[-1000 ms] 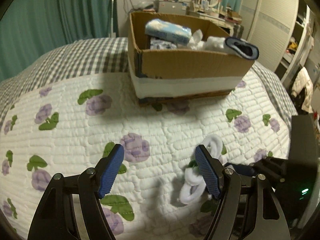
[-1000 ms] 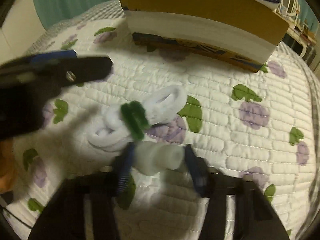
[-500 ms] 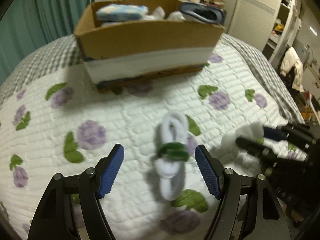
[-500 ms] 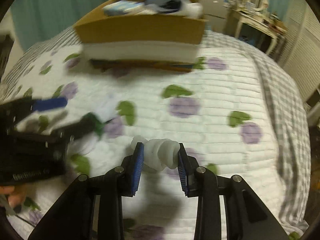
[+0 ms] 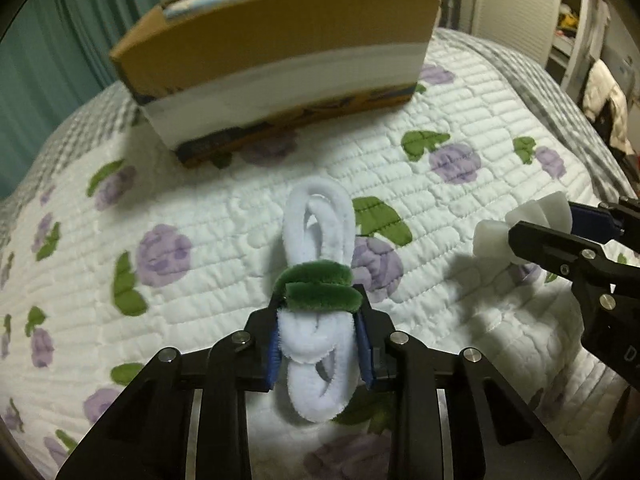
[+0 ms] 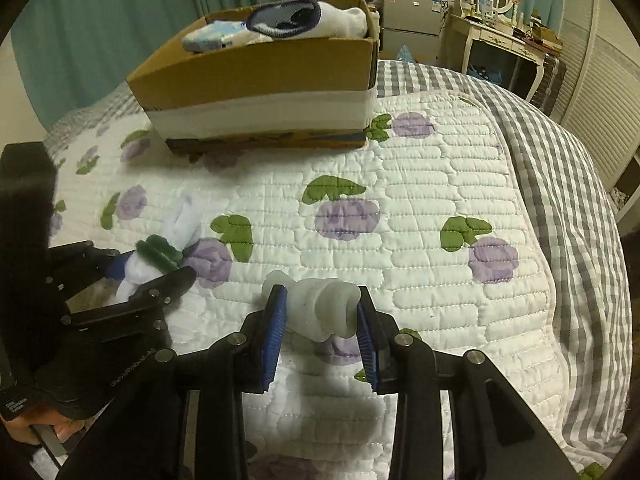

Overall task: Organize soft objects
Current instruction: 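Grasp the green-banded white sock bundle with the left tool while the right tool grasps the white plastic piece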

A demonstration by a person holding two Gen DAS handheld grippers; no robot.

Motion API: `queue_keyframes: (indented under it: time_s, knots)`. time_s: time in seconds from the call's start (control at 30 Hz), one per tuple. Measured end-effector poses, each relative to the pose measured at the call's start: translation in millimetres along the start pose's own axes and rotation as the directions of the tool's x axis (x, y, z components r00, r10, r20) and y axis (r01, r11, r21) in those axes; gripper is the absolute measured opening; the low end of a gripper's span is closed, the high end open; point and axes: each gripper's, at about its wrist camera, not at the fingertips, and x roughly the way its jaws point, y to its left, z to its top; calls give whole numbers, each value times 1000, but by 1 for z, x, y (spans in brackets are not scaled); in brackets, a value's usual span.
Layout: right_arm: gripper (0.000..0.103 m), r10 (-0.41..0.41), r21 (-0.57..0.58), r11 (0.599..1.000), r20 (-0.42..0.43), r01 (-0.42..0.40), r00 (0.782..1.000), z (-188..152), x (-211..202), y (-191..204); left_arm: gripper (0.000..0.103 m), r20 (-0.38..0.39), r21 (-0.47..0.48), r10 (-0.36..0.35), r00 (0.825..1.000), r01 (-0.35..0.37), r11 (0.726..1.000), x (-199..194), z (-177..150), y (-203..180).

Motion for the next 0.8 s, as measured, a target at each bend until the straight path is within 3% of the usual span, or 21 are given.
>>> queue_keyframes:
  time_s: [0.3,0.4,0.5,0.8]
  knots:
    - [34,-11,-15,1000,105,12,994,-2,-41,9,29,105,-106,21,994,-10,994,-61,-11,20]
    - [34,-15,-20,1000,123,18,992,-4,-56,13,29,148,-97,72,986,-58,994,-83,-16,18]
    - [34,-24,-26,999,155,28,988,-6,-79,19,29,191,-121,70,979,-47,991,-108,-19,22]
    - [34,-39,-57,996,328,61,944,13,-163,46,29,376,-154,83,923,-26,988,-195,-15,31]
